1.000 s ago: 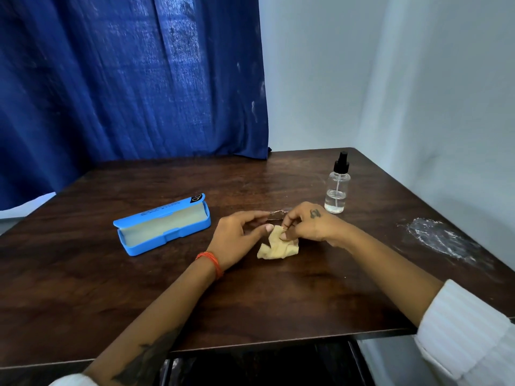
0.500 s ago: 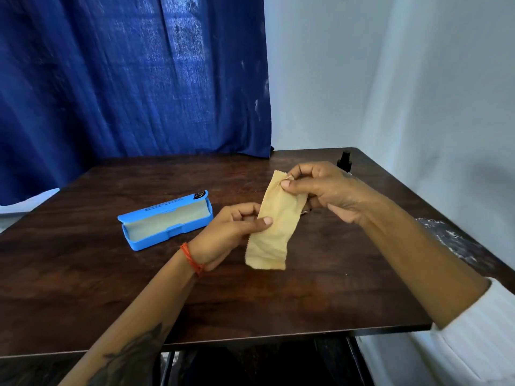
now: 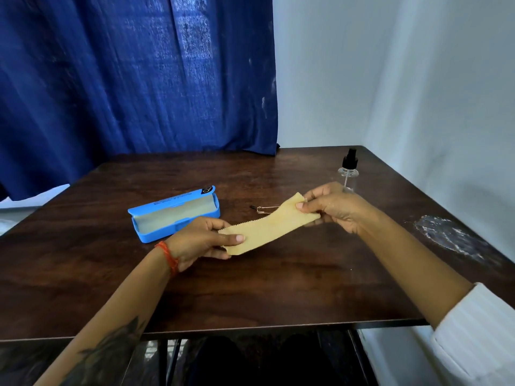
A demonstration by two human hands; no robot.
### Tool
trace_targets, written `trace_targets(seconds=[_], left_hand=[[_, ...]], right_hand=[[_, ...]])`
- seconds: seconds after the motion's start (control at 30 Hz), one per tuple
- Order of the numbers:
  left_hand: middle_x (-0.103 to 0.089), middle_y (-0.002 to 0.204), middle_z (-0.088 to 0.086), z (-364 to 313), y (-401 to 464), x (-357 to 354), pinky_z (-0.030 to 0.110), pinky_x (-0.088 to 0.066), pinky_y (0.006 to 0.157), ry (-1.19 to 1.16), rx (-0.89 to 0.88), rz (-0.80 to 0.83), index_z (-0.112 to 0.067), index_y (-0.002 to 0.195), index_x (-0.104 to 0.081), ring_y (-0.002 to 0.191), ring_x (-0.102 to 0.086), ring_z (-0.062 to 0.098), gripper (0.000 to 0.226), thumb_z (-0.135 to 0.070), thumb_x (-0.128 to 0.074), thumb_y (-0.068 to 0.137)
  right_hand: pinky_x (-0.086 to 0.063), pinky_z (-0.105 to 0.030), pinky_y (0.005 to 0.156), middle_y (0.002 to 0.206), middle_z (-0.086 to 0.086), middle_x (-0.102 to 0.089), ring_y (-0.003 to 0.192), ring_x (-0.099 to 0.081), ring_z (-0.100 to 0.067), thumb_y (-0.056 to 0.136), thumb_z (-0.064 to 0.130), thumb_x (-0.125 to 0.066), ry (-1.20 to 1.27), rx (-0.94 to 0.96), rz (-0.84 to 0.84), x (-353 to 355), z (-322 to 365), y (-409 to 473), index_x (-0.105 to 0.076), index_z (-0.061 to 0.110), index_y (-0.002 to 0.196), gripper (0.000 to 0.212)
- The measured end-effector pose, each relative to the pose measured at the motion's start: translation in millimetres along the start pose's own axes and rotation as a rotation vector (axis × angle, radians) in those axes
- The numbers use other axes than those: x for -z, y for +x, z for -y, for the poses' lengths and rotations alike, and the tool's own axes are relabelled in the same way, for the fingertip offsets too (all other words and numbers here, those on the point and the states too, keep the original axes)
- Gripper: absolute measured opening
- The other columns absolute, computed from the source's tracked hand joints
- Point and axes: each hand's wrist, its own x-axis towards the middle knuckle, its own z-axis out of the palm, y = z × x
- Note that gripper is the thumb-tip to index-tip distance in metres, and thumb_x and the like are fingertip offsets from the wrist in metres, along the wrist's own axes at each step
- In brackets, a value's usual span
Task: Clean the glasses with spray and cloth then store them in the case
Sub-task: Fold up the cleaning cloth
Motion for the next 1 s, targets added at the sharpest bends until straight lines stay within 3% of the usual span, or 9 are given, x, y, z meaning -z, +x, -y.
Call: trace_targets(seconds=[0.07,0.17,0.27,0.37,0.5,0.7,0.8,0.9,1.0], left_hand=[[-0.064,0.071,0.003,2,0,-1,0.015,-0.051,0.049,0.126,0.046,-0.027,-0.005,0.085,-0.065,0.052,-0.062,0.005,0.018,-0.013,-0.076,0.071],[-0.063,0.070,0.002,3,0,-6,0.016,-0.050,0.048,0.421,0.052,-0.053,-0.010,0.089,-0.063,0.054,-0.061,0.005,0.031,-0.024,-0.080,0.067],[-0.058,0.082,-0.003,4,3,-9,0.022,-0.048,0.058,0.641,-0.092,-0.166,-0.019,0.089,-0.060,0.067,-0.055,0.007,0.038,-0.035,-0.082,0.063],[-0.057,0.090,-0.004,6,8,-8,0.026,-0.048,0.071,0.627,-0.227,-0.241,-0.025,0.090,-0.060,0.071,-0.052,0.006,0.029,-0.032,-0.078,0.069],[-0.066,0.090,0.005,8,11,-8,0.026,-0.054,0.063,0.465,-0.254,-0.249,-0.024,0.086,-0.063,0.075,-0.061,0.013,0.015,-0.022,-0.074,0.075],[-0.064,0.076,0.001,12,13,-8,0.016,-0.050,0.053,0.456,-0.267,-0.222,-0.017,0.088,-0.065,0.065,-0.060,0.009,0.007,-0.015,-0.067,0.081],[-0.062,0.075,-0.009,12,14,-8,0.008,-0.042,0.060,0.589,-0.326,-0.258,-0.020,0.090,-0.067,0.070,-0.056,0.004,0.008,-0.018,-0.066,0.083],[-0.064,0.090,-0.011,5,17,-11,0.002,-0.039,0.066,0.685,-0.451,-0.312,-0.023,0.095,-0.068,0.082,-0.057,0.003,0.013,-0.017,-0.062,0.086],[-0.065,0.113,-0.005,-3,29,-19,0.014,-0.041,0.091,0.782,-0.538,-0.193,-0.023,0.109,-0.065,0.107,-0.055,0.009,0.025,-0.012,-0.057,0.088]], right_hand=[[-0.054,-0.020,0.045,0.079,-0.014,-0.065,0.066,-0.065,-0.017,0.081,-0.004,-0.065,-0.079,-0.049,-0.024,-4,-13,3,-0.063,-0.009,0.087,0.008],[-0.053,-0.020,0.042,0.073,-0.011,-0.062,0.063,-0.062,-0.019,0.078,-0.001,-0.070,-0.248,-0.033,-0.113,-9,-28,8,-0.064,-0.003,0.078,0.007],[-0.056,-0.026,0.054,0.071,-0.005,-0.064,0.067,-0.066,-0.023,0.076,0.011,-0.074,-0.524,0.081,-0.205,-10,-30,12,-0.064,0.011,0.069,0.012],[-0.048,-0.025,0.065,0.072,0.002,-0.064,0.073,-0.063,-0.018,0.077,0.020,-0.069,-0.782,0.241,-0.295,-22,-18,5,-0.066,0.020,0.068,0.010],[-0.050,-0.023,0.073,0.071,0.004,-0.063,0.070,-0.060,-0.013,0.077,0.020,-0.068,-0.802,0.343,-0.232,-53,-7,-8,-0.069,0.022,0.070,0.007],[-0.054,-0.025,0.073,0.076,0.000,-0.066,0.070,-0.061,-0.014,0.077,0.015,-0.068,-0.801,0.263,0.013,-76,-10,-10,-0.074,0.015,0.085,0.009],[-0.058,-0.030,0.068,0.075,-0.008,-0.071,0.070,-0.070,-0.024,0.081,0.012,-0.066,-0.635,0.221,0.088,-62,-8,-10,-0.074,0.012,0.083,0.008],[-0.059,-0.030,0.065,0.074,-0.005,-0.071,0.068,-0.070,-0.023,0.079,0.022,-0.072,-0.580,0.200,-0.075,-39,-7,-5,-0.073,0.015,0.083,0.009],[-0.057,-0.027,0.057,0.079,-0.004,-0.068,0.073,-0.067,-0.019,0.073,0.029,-0.077,-0.630,0.055,-0.032,-31,-13,-3,-0.070,0.012,0.088,0.023]])
